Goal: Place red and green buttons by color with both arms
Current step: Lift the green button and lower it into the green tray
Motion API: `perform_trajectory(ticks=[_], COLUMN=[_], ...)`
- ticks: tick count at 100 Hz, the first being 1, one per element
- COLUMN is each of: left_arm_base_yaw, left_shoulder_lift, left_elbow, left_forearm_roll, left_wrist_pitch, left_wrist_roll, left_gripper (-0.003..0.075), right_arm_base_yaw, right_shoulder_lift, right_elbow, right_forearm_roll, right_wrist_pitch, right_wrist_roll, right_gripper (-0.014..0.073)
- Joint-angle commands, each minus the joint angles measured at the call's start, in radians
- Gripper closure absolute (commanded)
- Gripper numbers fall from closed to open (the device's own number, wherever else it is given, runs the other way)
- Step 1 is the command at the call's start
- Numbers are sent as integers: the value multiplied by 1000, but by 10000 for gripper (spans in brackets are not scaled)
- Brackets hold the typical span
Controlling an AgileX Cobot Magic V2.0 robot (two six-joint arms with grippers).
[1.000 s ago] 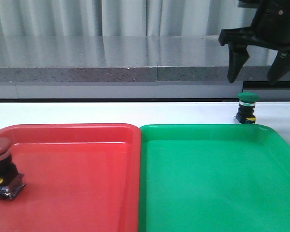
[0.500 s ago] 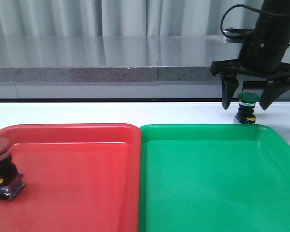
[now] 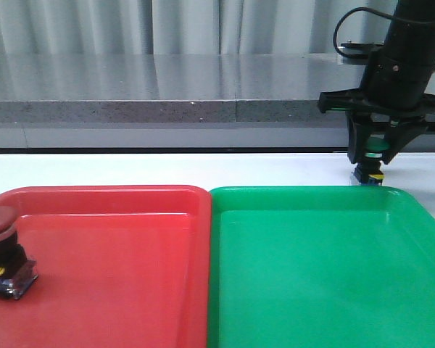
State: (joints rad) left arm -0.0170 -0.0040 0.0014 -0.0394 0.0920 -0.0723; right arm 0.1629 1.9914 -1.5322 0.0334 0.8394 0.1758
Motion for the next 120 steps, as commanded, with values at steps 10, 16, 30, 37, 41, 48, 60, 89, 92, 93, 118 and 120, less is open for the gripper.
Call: perform_trajectory(ticks=[10,16,30,37,41,48,60,89,92,93,118,120], left_arm_base_yaw=[2,2,2,2,2,2,2,2,2,2,2,2], left_shoulder_lift=[-33,-33,-33,-33,-33,-33,-33,-33,-33,-33,-33,-33], left_elbow=[12,12,12,12,12,12,12,12,12,12,12,12], left_forearm_roll=[-10,-10,-10,-10,-10,-10,-10,-10,-10,-10,-10,-10], left_wrist_pitch=[-81,-81,-81,-81,-81,-81,-81,-81,-81,-81,-81,-81], left_wrist_roll=[-2,-2,-2,-2,-2,-2,-2,-2,-2,-2,-2,-2], left_gripper=[741,741,741,741,741,741,741,741,741,741,741,741], right_arm_base_yaw=[18,37,83,117,135,177,252,398,411,417,463,463], right_shoulder_lift=[-169,-204,-284,-322,-344,-372,-403,-413,-413,-413,-408,-407], right_elbow=[-34,-30,11,52,79,129,214,345,354,358,449,454], right_forearm_roll=[-33,-53,-126,-153,-157,-159,-161,-179,-176,-174,-149,-149], right_wrist_pitch=[-15,-7,8,9,9,4,-20,-57,-63,-65,-165,-167], right_wrist_roll=[9,41,165,193,195,197,256,345,345,347,420,420], right_gripper=[480,480,480,480,480,480,480,480,480,480,480,480])
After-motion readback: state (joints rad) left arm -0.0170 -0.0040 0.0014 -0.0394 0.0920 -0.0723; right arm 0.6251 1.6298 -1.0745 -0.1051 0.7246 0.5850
